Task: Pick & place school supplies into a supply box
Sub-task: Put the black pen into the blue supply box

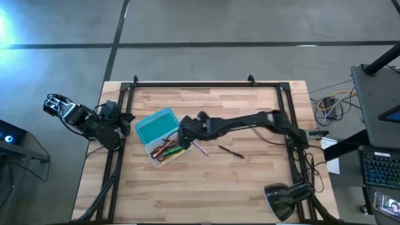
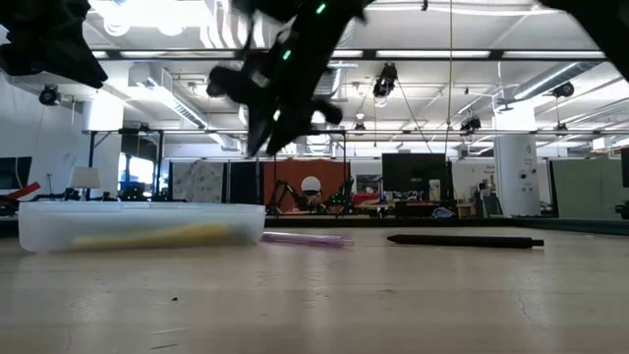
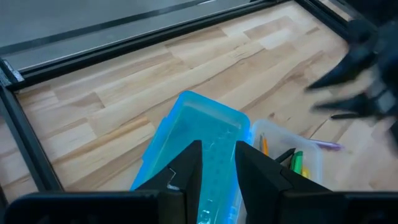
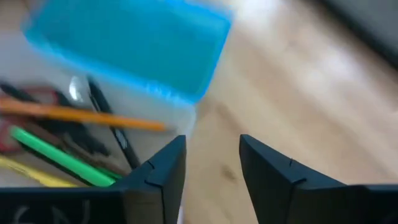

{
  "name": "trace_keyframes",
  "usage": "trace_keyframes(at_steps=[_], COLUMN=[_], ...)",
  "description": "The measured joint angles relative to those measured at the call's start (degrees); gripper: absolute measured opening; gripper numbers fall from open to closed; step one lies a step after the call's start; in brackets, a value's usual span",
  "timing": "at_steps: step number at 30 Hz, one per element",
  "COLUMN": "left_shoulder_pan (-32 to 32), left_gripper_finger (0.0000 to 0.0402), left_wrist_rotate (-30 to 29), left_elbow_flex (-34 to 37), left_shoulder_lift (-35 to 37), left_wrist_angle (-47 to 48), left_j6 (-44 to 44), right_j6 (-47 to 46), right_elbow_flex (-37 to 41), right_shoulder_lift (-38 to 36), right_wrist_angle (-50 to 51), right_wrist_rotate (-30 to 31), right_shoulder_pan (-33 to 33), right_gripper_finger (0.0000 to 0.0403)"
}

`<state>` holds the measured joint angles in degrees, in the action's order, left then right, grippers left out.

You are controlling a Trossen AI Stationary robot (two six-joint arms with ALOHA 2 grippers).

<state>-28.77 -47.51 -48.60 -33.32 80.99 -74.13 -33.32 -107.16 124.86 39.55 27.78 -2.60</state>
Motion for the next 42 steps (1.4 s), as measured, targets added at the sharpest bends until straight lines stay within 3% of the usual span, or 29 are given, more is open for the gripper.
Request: trace_keyframes(at_steps=[7,13,20,28,42], left_shoulder_pan=[0.0,0.0,0.0,0.1,0.1], left_gripper_finger=[0.0080,0.0080,0.0080,0.0080,0.0080], left_wrist_rotate=[0.0,0.0,-0.6,-0.6,0.5], left_elbow_flex=[0.0,0.0,0.2,0.2,0.2], left_shoulder_lift=[0.2,0.2,0.2,0.1,-0.6], left_wrist_angle=[0.0,-1.2,-3.8,-4.1,-3.3], left_j6=[0.8,1.0,1.9,-3.3,-5.5], right_j6=[0.9,2.8,6.0,11.8,13.7], right_elbow_flex=[22.5,37.5,46.6,51.4,53.8], right_shoulder_lift=[-19.9,-32.1,-33.2,-32.6,-32.0], right_wrist_angle=[-6.2,2.8,3.9,2.9,-6.6], right_wrist_rotate=[0.1,-14.4,-21.4,-20.5,-23.3], right_shoulder_pan=[0.1,0.9,-2.5,-6.0,-6.6], right_gripper_finger=[0.0123,0.0126,0.0175,0.0234,0.0260])
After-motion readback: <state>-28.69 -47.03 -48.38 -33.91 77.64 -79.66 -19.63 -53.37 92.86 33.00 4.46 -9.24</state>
